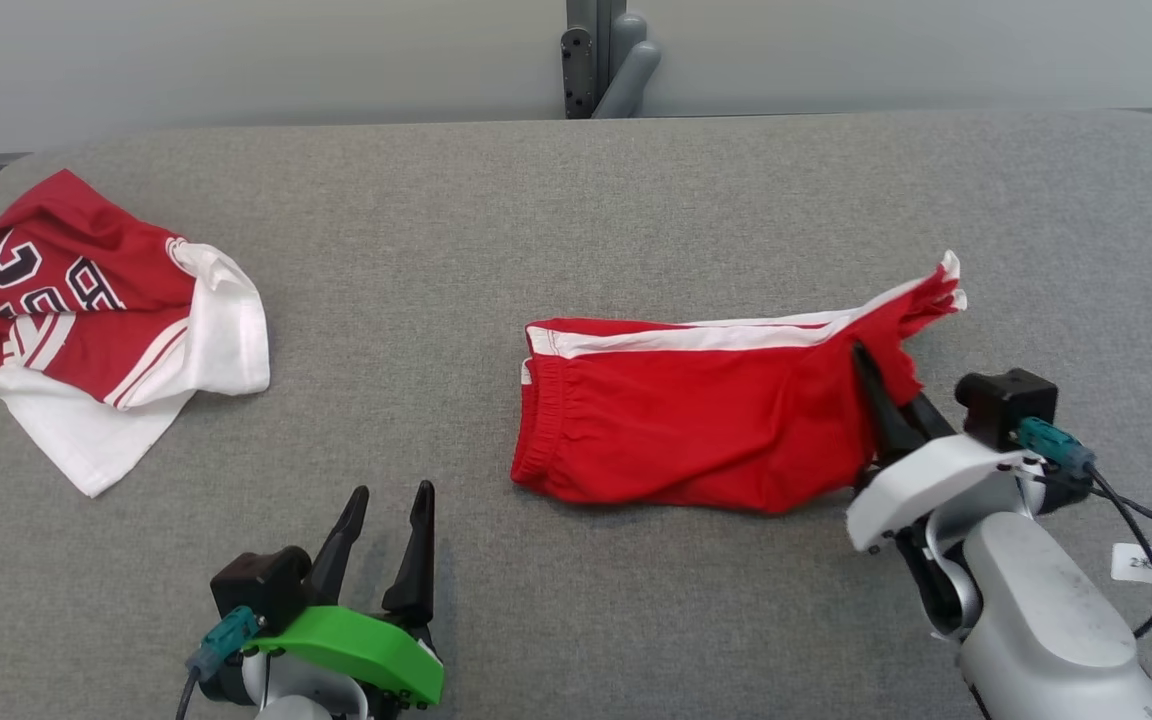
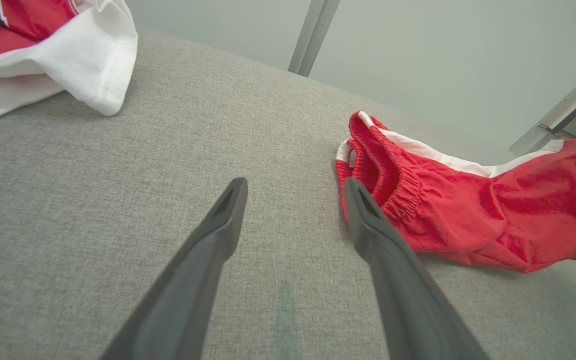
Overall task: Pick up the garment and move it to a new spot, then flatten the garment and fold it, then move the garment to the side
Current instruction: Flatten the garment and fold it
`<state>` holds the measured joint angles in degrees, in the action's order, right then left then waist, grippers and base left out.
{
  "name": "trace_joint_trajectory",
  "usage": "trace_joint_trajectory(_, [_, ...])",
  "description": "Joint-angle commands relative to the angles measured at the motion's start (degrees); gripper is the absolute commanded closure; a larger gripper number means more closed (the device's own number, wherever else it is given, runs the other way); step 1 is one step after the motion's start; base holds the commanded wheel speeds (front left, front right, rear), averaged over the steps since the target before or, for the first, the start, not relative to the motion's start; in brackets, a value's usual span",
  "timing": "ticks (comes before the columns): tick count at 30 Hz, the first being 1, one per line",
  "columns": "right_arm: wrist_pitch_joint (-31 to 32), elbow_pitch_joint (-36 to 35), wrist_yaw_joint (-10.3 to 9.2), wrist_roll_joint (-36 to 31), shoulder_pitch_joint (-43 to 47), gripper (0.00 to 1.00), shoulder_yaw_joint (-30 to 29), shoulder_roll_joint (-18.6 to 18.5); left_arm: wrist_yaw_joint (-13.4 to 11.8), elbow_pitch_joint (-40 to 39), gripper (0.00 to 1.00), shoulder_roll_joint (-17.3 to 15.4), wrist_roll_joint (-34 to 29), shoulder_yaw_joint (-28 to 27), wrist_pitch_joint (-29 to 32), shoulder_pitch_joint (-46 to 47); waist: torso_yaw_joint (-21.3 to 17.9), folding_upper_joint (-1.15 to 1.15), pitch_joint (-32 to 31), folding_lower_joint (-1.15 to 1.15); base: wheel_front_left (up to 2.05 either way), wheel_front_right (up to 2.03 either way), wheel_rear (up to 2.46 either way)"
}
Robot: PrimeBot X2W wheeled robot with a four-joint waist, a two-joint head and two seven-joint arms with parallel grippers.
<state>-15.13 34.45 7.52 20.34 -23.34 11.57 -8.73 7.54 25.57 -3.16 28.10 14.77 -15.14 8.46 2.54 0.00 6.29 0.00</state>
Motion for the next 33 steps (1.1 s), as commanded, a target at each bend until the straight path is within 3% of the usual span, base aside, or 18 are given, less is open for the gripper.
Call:
trace_joint_trajectory(1, [0.00, -1.35, -0.06, -0.60, -0.65, 1.00, 1.46, 0.32, -0.14, 0.09, 0.00, -0.39, 0.05, 0.01, 0.01, -0.22, 0.19, 0.00, -0.05, 0.00, 0.00, 0.00, 0.00])
trace_joint_trajectory(9, [0.00, -4.66, -0.06, 0.10, -3.38, 1.00, 15.59, 1.68, -0.14, 0.31, 0.00, -0.22, 0.40, 0.64, 0.01, 0.32, 2.33, 0.00, -0.06, 0.00, 0.00, 0.00, 0.00])
trace_joint_trajectory(17, [0.00, 3.01, -0.06, 2.85, -6.30, 1.00, 24.44, 3.92, -0.14, 0.65, 0.00, -0.03, 0.96, 1.69, 0.01, 0.70, 5.88, 0.00, 0.47, 0.00, 0.00, 0.00, 0.00])
trace_joint_trajectory(18, [0.00, 4.31, -0.06, 3.37, -6.56, 0.56, 25.06, 4.21, -0.14, 0.72, 0.00, -0.03, 0.97, 1.73, 0.01, 0.68, 6.18, 0.00, 0.46, 0.00, 0.00, 0.00, 0.00])
trace_joint_trajectory(19, [0.00, 5.08, -0.06, 4.16, -6.88, 0.00, 25.57, 4.54, -0.14, 0.80, 0.00, -0.01, 0.96, 1.65, 0.01, 0.71, 6.43, 0.00, 0.46, 0.00, 0.00, 0.00, 0.00])
trace_joint_trajectory(27, [0.00, 2.15, -0.07, 8.07, -6.51, 0.00, 25.96, 5.18, -0.14, 0.47, 0.00, 0.06, 0.33, -0.34, 0.01, 0.18, 5.52, 0.00, -0.20, 0.00, 0.00, 0.00, 0.00])
trace_joint_trajectory(31, [0.01, -2.24, -0.07, 8.65, -3.60, 0.00, 22.09, 3.41, -0.14, 0.24, 0.00, 0.06, -0.87, -1.59, 0.01, -0.86, 3.14, 0.00, -1.19, 0.00, 0.00, 0.00, 0.00])
trace_joint_trajectory(33, [0.01, -4.58, -0.06, 6.73, -0.79, 0.00, 16.31, 2.07, -0.14, 0.12, 0.00, -0.01, -2.04, -3.21, 0.01, -1.38, 1.02, 0.00, -2.03, 0.00, 0.00, 0.00, 0.00])
